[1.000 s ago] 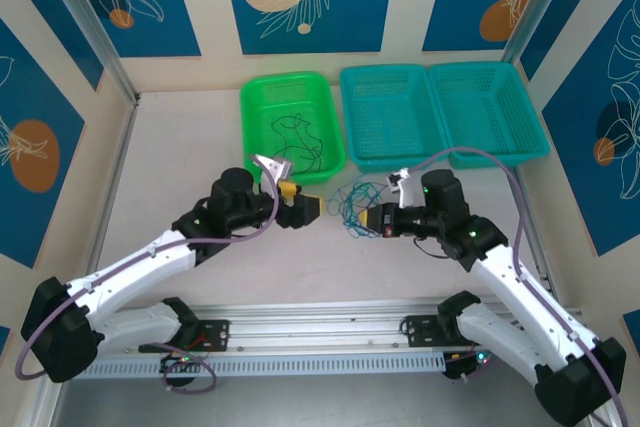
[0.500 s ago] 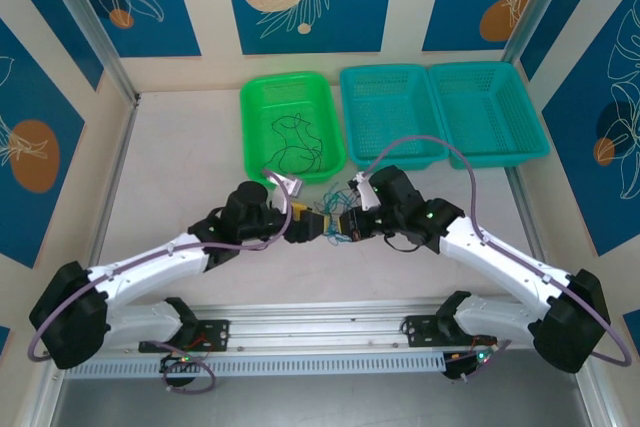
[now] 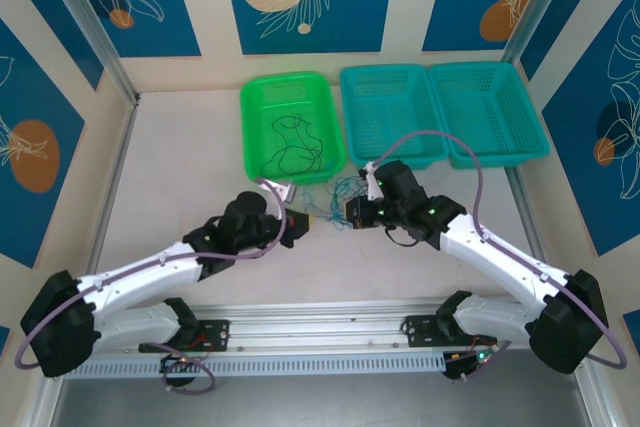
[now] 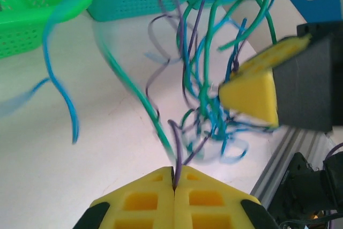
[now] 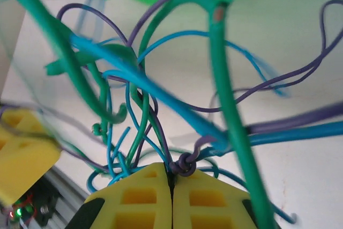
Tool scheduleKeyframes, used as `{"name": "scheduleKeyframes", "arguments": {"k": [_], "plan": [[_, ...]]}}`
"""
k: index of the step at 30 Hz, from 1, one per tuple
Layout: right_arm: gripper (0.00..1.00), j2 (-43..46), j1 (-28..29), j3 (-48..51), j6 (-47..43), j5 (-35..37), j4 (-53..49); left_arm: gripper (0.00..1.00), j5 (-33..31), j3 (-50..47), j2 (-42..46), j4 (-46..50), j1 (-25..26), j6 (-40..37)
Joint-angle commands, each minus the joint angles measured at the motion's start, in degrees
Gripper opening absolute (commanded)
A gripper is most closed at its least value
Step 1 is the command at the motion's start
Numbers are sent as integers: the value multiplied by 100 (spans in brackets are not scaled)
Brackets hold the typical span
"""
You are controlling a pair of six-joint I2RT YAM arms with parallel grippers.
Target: Untangle the cables
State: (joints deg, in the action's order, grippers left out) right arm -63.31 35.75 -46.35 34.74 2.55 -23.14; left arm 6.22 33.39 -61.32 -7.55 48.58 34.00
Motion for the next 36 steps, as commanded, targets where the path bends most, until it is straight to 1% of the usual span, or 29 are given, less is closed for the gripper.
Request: {"name": "scheduleKeyframes", "arguments": {"k": [1, 3, 5, 8, 12, 13, 15, 16, 17, 18, 20, 22, 24, 28, 30, 31, 33, 34, 35, 36], "plan": [[0, 106, -871, 516, 467, 336, -599, 0, -953, -276, 476, 589, -101, 28], [0, 170, -1218, 797, 629, 30, -404, 0, -1051, -401, 669, 680, -115, 52], [0, 182, -1335, 967, 620, -253, -246, 0, -1074, -527, 801, 659, -128, 87], [0, 45, -1201, 1090, 457, -682, -16, 0, -932, -757, 787, 525, -127, 224], [0, -483, -741, 924, 60, -1263, 2, 0, -754, -1002, 590, 327, -126, 477], [0, -564, -603, 867, -76, -1407, 30, 5, -750, -1030, 586, 312, -124, 493], [1, -757, -209, 747, -377, -1753, 115, 20, -740, -1062, 637, 264, -122, 464], [3, -844, -30, 689, -476, -1862, 155, 26, -754, -1066, 685, 250, -127, 434], [7, -963, 169, 598, -587, -1946, 169, 32, -777, -1064, 731, 245, -124, 386], [14, -1110, 326, 465, -665, -1930, 111, 39, -812, -1056, 776, 260, -129, 337], [28, -1291, 463, 218, -628, -1656, -71, 47, -880, -1021, 816, 346, -129, 234], [35, -1132, 462, 184, -485, -1317, -85, 52, -862, -960, 816, 498, -129, 142], [41, -664, 434, 329, -387, -987, 21, 55, -742, -918, 779, 592, -124, 68], [41, 291, 298, 628, -173, -327, 113, 58, -265, -818, 450, 464, -116, -16], [39, 664, 135, 864, 79, 203, 211, 59, -51, -661, 86, 363, -82, -27], [39, 772, 40, 979, 135, 342, 267, 60, -10, -570, -88, 338, -62, -9], [39, 764, -241, 1185, 297, 621, 287, 62, 75, -374, -499, 175, 44, 60], [41, 687, -358, 1292, 355, 697, 327, 63, 88, -297, -677, 98, 98, 96], [44, 522, -497, 1390, 396, 660, 409, 65, 54, -191, -878, 50, 178, 136], [45, 337, -646, 1440, 419, 437, 487, 67, -30, -92, -1067, 42, 257, 166]]}}
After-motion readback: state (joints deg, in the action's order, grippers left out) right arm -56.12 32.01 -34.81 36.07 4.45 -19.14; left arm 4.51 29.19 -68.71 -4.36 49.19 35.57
